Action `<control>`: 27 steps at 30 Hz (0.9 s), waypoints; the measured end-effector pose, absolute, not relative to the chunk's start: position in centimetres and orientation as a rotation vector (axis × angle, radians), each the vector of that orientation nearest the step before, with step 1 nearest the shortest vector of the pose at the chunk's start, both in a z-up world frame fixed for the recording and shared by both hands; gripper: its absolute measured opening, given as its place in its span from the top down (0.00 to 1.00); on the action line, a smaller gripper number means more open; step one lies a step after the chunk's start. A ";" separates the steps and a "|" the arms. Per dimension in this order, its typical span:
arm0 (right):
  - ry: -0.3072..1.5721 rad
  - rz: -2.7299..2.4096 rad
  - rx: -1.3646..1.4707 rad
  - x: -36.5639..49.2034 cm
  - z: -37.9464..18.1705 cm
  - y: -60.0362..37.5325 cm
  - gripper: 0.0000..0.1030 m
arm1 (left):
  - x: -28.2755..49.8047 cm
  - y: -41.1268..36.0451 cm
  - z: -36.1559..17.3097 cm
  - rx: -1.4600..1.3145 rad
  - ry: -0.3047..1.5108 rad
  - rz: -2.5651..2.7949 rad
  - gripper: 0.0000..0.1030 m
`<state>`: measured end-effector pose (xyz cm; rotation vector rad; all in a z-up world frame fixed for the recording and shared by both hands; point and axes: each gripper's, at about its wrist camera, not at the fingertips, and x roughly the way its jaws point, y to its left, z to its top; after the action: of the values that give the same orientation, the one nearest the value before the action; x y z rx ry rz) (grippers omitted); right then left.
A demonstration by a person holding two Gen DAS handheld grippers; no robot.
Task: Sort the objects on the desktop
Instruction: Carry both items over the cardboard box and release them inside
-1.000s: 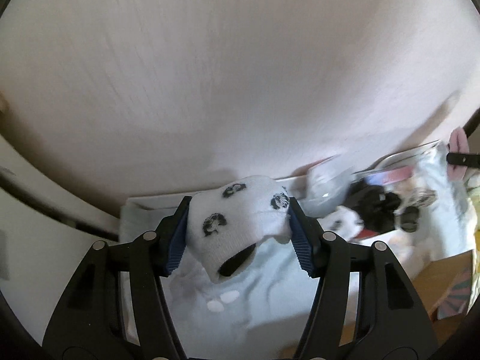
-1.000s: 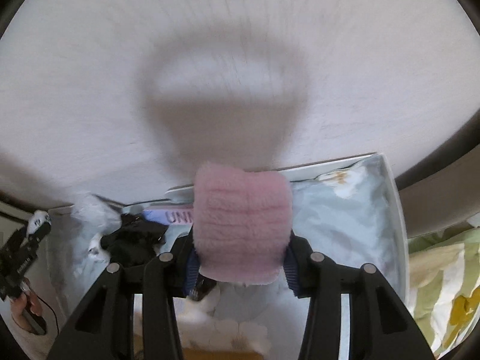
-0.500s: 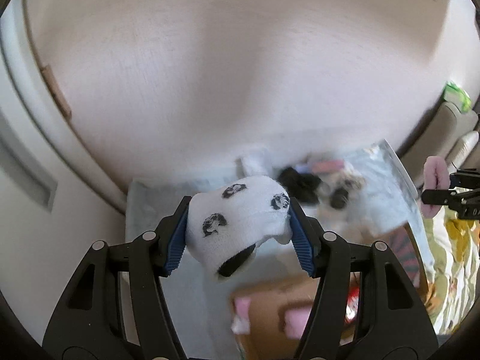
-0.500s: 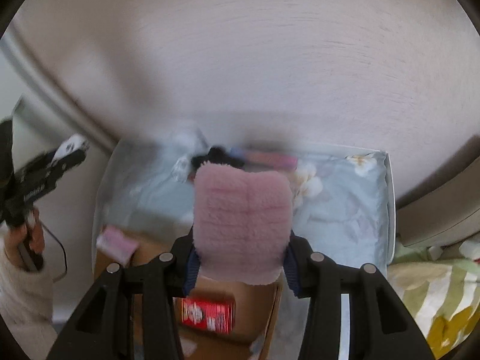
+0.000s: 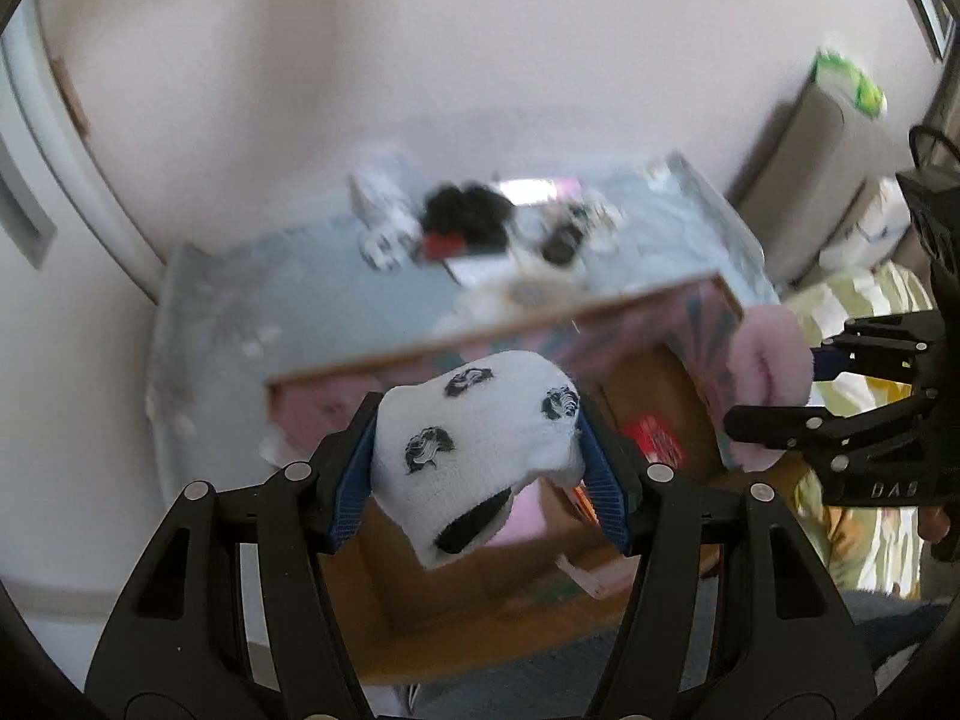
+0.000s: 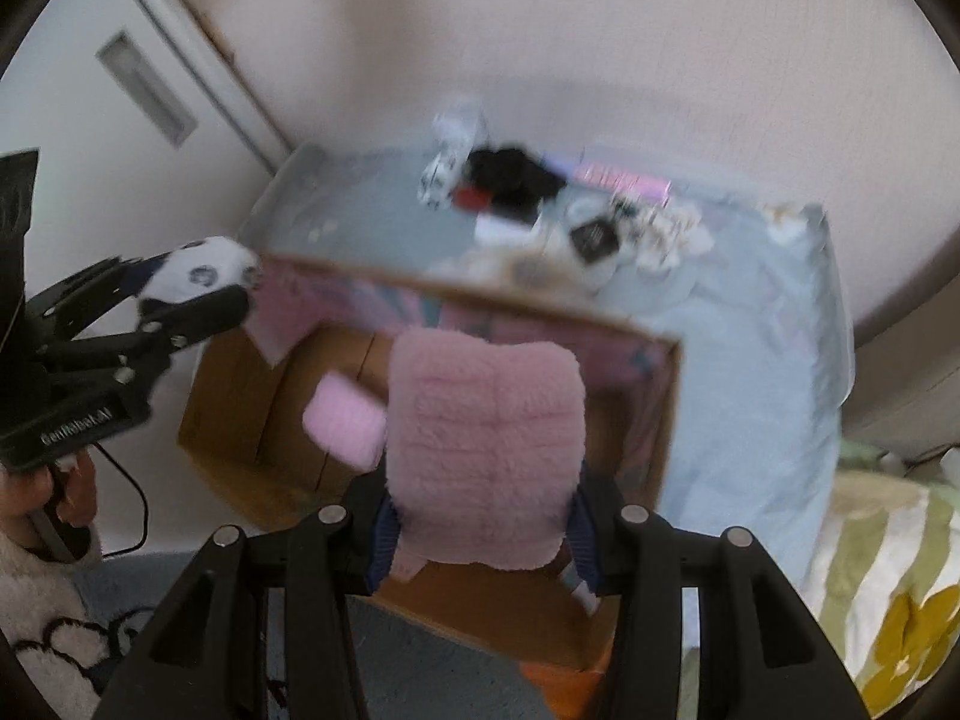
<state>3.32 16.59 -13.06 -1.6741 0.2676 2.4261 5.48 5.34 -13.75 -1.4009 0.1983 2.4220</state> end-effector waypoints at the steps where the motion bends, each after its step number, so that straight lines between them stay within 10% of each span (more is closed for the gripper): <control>1: 0.264 2.418 -1.688 3.6 -13.6 16.4 0.58 | 5.6 5.7 -14.2 -1.406 0.206 2.413 0.43; 20: 0.343 2.408 -1.672 4.5 -14.7 17.0 0.58 | 7.4 6.1 -14.7 -1.477 0.277 2.375 0.43; 25: 0.273 2.377 -1.692 3.8 -14.8 16.7 0.39 | 7.9 6.0 -13.5 -1.419 0.276 2.401 0.00; 27: 0.255 2.400 -1.681 3.9 -14.5 16.6 0.28 | 8.1 5.7 -12.8 -1.384 0.296 2.442 0.00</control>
<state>3.86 16.56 -14.53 -1.6815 0.2547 2.3999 8.05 5.71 -12.78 -1.3844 0.2961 2.4420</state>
